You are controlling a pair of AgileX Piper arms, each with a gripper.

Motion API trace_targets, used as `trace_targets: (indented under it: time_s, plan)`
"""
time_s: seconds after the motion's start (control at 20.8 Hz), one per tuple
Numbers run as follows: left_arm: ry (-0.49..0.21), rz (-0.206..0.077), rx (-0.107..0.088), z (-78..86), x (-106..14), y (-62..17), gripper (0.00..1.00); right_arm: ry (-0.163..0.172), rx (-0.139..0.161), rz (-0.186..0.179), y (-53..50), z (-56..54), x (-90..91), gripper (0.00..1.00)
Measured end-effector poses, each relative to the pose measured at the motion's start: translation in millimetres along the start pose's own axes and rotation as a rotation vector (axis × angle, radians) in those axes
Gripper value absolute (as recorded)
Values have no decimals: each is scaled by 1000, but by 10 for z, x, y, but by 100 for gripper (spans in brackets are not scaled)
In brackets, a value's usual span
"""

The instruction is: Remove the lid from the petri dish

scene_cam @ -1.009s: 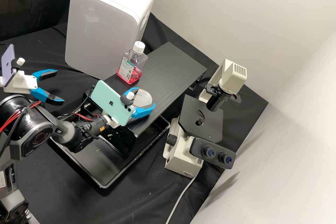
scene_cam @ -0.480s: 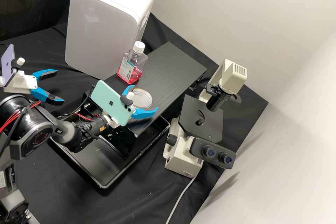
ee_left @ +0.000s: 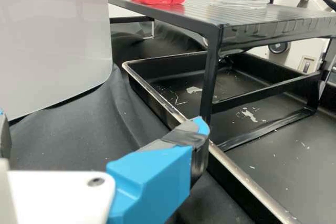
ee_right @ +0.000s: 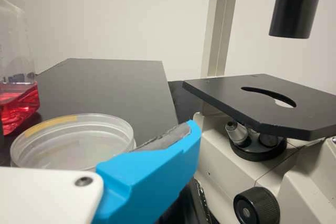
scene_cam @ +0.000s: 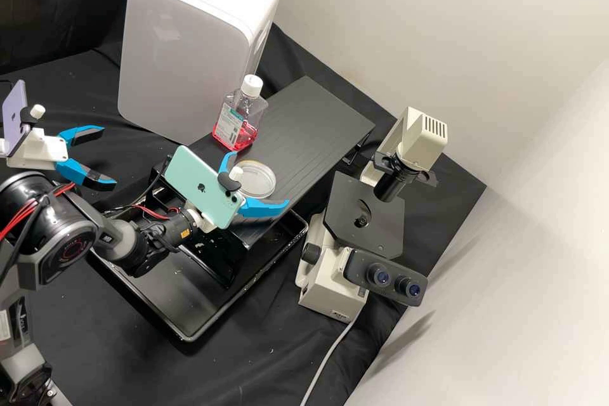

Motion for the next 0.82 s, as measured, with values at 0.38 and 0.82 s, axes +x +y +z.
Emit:
trace_targets:
  time_s: [0.38,0.82]
  plan:
    - [0,0,0,0,0,0,100,5,0,-5,-14,-14,-1,100]
    - [0,0,0,0,0,0,100,6,0,-16,-47,-18,2,100]
